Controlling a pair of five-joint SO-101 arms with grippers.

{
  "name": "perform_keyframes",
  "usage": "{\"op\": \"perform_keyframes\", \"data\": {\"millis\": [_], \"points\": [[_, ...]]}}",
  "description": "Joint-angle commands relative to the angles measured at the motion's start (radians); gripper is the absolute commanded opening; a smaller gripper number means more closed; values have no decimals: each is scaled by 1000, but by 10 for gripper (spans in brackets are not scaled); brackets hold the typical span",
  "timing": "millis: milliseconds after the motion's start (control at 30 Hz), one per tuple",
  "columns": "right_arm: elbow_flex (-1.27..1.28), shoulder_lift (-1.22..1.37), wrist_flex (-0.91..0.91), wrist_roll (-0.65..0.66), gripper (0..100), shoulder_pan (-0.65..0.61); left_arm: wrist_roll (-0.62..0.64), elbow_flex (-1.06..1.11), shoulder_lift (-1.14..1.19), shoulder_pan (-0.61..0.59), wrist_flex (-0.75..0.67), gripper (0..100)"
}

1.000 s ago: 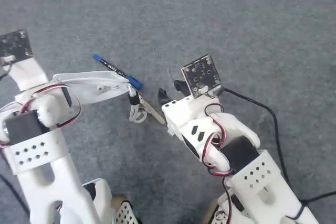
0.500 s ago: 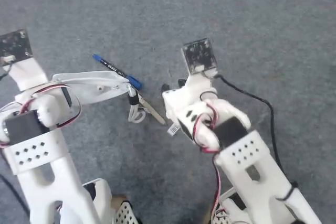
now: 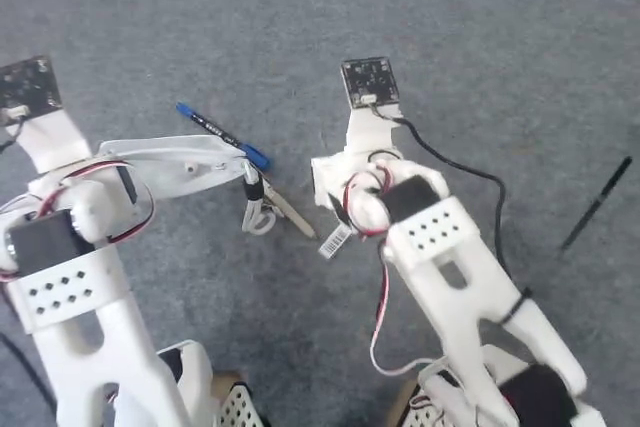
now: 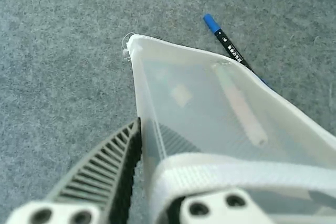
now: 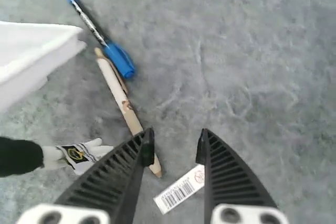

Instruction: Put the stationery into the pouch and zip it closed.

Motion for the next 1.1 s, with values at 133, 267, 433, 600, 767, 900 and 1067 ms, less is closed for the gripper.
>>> {"op": "perform_keyframes", "data": {"millis": [133, 267, 433, 600, 767, 900, 1067], "points": [[-190, 131, 140, -124, 132, 15, 14, -15, -8, -8, -32, 11], [-218, 231, 143, -147, 131, 13, 12, -15, -8, -8, -32, 11], [-287, 340, 200, -187, 131, 7, 11, -15, -8, -8, -32, 11], [-422, 463, 337, -267, 134, 7, 11, -15, -8, -8, -32, 11], [-548, 608, 424, -324, 135, 7, 9, -15, -8, -8, -32, 11], [-618, 699, 467, -325, 135, -1, 9, -13, -8, -8, -32, 11], [-675, 780, 522, -325, 135, -38, 8, -13, -9, -8, -31, 11]]}}
